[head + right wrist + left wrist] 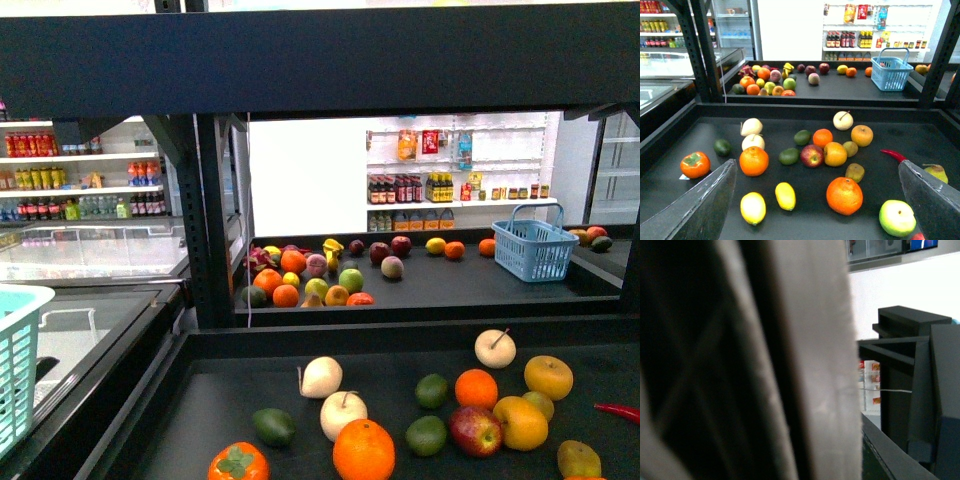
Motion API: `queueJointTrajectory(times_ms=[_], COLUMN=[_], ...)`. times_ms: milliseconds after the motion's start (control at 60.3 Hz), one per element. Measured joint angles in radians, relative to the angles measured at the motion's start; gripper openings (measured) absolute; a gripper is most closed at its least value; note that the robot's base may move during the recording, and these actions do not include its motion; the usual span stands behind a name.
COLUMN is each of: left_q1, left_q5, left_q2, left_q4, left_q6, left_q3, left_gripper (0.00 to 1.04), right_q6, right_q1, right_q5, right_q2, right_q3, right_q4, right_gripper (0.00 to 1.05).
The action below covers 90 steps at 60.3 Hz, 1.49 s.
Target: Pick lemon from shelf
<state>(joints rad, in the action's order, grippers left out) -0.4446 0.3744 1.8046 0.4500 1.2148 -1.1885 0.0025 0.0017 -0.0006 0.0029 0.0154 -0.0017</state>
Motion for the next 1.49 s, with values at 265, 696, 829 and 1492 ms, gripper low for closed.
queueJointTrajectory(times_ms=[265,696,829,1492], left_q1=[0.057,0.336,0.432,0.756], left_q5=[0.119,0.3,0.305,0.241], left_q2=[-0.133,-0.209,-0.208,-0.037], left_q4=[-0.12,-0.327,-0.386,-0.506], left_q6=[-0.258,-0.508,-0.561,-0.733], left_q3=[0.009,-0.02,-0.026,-0.132], left_gripper=[0.28,0.28,0.28,0.28], right_q6=[0.0,0.0,0.0,0.0], right_q1=[0.0,0.0,0.0,0.0], right_q5=[0.0,0.0,0.0,0.0], right_q2=[0.0,0.0,0.0,0.0], right_q3=[0.0,0.0,0.0,0.0], right_q4=[0.0,0.0,0.0,0.0], right_gripper=[0.97,0.97,0.97,0.97])
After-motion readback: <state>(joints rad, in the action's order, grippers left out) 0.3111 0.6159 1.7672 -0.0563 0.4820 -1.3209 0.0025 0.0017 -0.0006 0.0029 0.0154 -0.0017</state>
